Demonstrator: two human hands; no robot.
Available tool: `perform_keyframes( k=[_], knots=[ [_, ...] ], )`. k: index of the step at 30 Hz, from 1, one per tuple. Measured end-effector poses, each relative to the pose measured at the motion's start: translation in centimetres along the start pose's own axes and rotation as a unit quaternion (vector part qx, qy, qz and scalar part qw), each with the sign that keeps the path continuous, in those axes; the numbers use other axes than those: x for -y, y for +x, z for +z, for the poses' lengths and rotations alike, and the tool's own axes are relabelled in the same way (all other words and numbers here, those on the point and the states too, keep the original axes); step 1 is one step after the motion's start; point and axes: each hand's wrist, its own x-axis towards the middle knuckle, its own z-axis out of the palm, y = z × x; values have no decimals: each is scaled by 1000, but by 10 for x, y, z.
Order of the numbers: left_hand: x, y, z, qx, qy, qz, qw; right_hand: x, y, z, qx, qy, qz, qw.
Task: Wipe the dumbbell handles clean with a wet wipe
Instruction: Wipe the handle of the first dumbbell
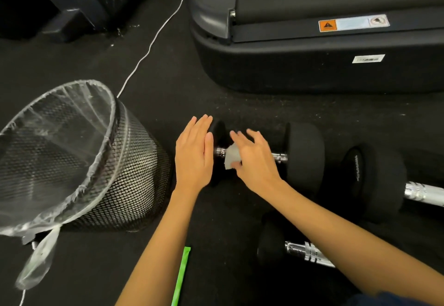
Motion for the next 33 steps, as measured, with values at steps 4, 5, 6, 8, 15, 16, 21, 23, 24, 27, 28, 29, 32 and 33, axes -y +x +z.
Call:
perform_keyframes(
  k=[4,5,6,8,15,16,21,23,24,27,28,29,32,33],
  knots=[
    [1,0,2,-5,-9,7,1000,-5,-2,5,-16,-22,0,1000],
    [1,0,3,-8,-11,9,1000,-5,-3,7,-22,-24,-12,999],
    [2,0,5,-13,-12,8,1000,-6,-4,9,-25,-35,-27,999],
    [1,-1,7,-26,-4,3,1000,-6,-4,13,-25,-55,-45,997],
    [1,-9,9,-52,59,39,996,6,17,20,66,-131,-94,985],
    [3,-10,9,-53,56,42,996,7,18,19,57,-123,-84,987],
    [6,-12,9,-59,54,43,996,1,11,16,-2,-125,-69,990],
    [3,-13,10,-62,57,39,996,1,8,24,-15,-108,-67,992],
    [2,-14,11,-63,59,37,996,3,10,24,-12,-91,-68,993],
    [0,-12,11,-67,58,38,995,12,21,11,49,-46,-50,996],
    [0,-12,11,-68,58,38,995,13,23,6,63,-40,-51,996],
    [1,-12,11,-69,58,36,995,12,23,3,71,-39,-53,995],
    [1,-12,11,-70,54,35,995,4,18,8,71,-62,-61,994],
    [1,-13,12,-72,54,35,995,3,15,10,71,-72,-64,993]
  ],
)
